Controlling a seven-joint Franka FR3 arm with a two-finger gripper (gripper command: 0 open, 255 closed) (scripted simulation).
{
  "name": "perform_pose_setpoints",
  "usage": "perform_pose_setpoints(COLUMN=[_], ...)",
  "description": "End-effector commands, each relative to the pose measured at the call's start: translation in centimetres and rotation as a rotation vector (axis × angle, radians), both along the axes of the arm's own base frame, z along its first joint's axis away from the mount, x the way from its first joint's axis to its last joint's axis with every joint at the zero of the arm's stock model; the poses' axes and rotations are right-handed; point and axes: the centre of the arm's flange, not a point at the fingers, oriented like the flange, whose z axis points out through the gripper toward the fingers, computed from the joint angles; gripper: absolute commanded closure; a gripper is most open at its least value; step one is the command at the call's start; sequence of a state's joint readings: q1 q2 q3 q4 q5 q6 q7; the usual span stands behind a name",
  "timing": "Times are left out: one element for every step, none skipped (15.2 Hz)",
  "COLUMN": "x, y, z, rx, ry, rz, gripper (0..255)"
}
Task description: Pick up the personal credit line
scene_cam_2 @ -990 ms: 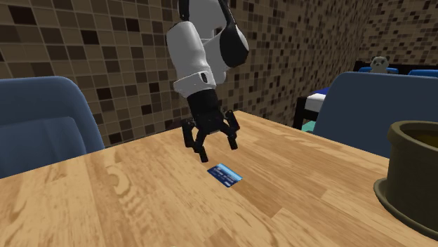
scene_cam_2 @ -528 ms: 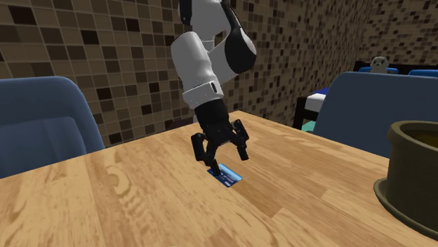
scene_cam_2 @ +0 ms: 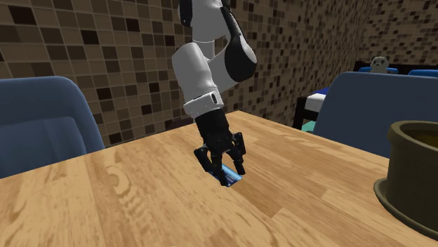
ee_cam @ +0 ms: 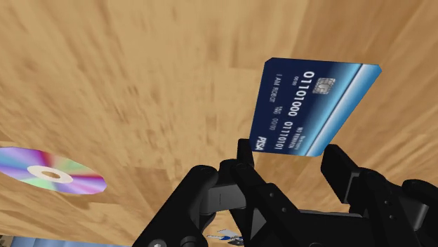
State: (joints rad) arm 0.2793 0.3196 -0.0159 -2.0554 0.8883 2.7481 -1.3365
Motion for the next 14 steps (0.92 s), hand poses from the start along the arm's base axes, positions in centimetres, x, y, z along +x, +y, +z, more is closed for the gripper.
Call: perform_pose_setpoints(x=[0.0,0.0,0.0,0.0,0.0,0.0,0.0,0.0,0.0,0.0,0.0,0.0,0.0,0.0], y=[0.0,0.0,0.0,0.0,0.0,0.0,0.0,0.0,0.0,0.0,0.0,0.0,0.0,0.0], z=[0.0,0.0,0.0,0.0,0.0,0.0,0.0,0.5,1.0,1.6,2.1,2.6,3.1,3.7], rx=[0.0,0.0,0.0,0.0,0.0,0.0,0.0,0.0,0.0,0.0,0.0,0.0,0.0,0.0], ry=[0.0,0.0,0.0,0.0,0.0,0.0,0.0,0.0,0.0,0.0,0.0,0.0,0.0,0.0], rz=[0.0,0.0,0.0,0.0,0.0,0.0,0.0,0.0,0.0,0.0,0.0,0.0,0.0,0.0], gripper=[255,255,255,255,255,255,255,255,255,255,255,255,255,255])
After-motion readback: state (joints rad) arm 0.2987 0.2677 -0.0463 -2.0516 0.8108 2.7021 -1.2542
